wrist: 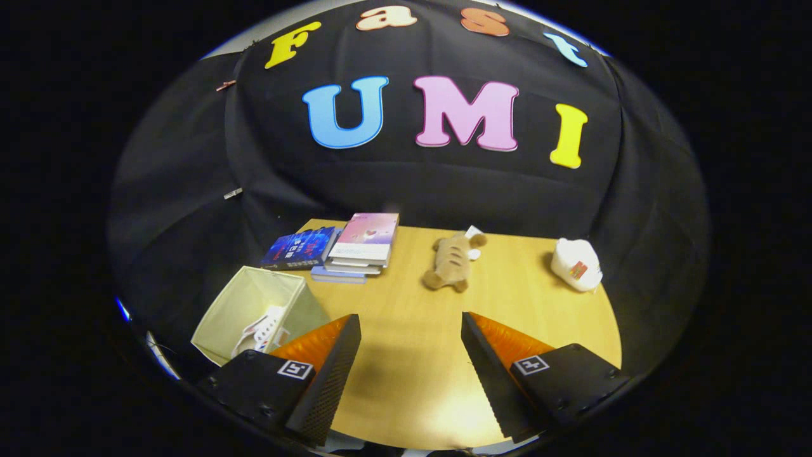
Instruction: Open the storage box then place both shoes into the box .Put the left shoe in first, then the right shoe, with the right side of both shoes facing outward in a uniform manner.
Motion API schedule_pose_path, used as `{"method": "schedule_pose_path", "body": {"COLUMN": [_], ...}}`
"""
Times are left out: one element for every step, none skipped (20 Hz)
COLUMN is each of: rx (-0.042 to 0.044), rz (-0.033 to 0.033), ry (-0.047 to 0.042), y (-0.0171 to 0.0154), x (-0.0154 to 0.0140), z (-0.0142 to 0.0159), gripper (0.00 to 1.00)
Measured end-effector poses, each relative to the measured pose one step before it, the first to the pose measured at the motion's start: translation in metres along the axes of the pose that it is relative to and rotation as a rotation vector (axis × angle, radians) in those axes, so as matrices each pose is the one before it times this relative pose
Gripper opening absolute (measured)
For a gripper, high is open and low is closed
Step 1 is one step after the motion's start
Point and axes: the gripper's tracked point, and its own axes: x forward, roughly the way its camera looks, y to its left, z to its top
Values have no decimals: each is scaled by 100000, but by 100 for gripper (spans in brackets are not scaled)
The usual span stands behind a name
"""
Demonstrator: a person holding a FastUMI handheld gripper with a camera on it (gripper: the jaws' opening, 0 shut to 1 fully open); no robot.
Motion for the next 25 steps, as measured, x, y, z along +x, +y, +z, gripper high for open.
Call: {"method": "schedule_pose_path", "body": {"rx": [-1999, -1551, -715, -172, -61, -385, -288, -263, -424, -924, -1512, -1606, -1760, -1219, -440, 770, 1085, 347, -129, -114, 270, 318, -150, -418, -98], "rz": [-699, -946, -778, -422, -367, -512, -500, -152, -348, -308, -162, 254, 571, 910, 1353, 1832, 1708, 1308, 1220, 1228, 1356, 1330, 1220, 1289, 1540], "ry": [-3570, -3246, -2766, -2768, -3355, -2830, -2526, -2507, -2058, -2258, -1877, -1456, -1359, -1057, -811, 298, 543, 515, 316, 586, 537, -372, -249, 34, -119], "y": [-1461, -1517, -1299, -1178, -1778, -1094, -993, -832, -715, -711, -541, -388, -250, -146, -25, 258, -26, -44, -236, -176, -97, -84, -214, -109, -17], "x": [-910, -790, -822, -788, -698, -779, -692, -618, -532, -415, -384, -345, -355, -337, -241, -299, -96, 67, -17, 86, -63, -60, 43, -123, -113], "z": [644, 646, 530, 595, 367, 571, 407, 436, 222, 289, 155, 118, -83, -106, -172, -161, -479, -269, -258, -276, -263, 15, -65, -112, -134], "gripper": [98, 98, 98, 98, 98, 98, 98, 98, 98, 98, 98, 97, 97, 95, 94, 96, 97, 97, 97, 97, 97, 97, 97, 97, 97]}}
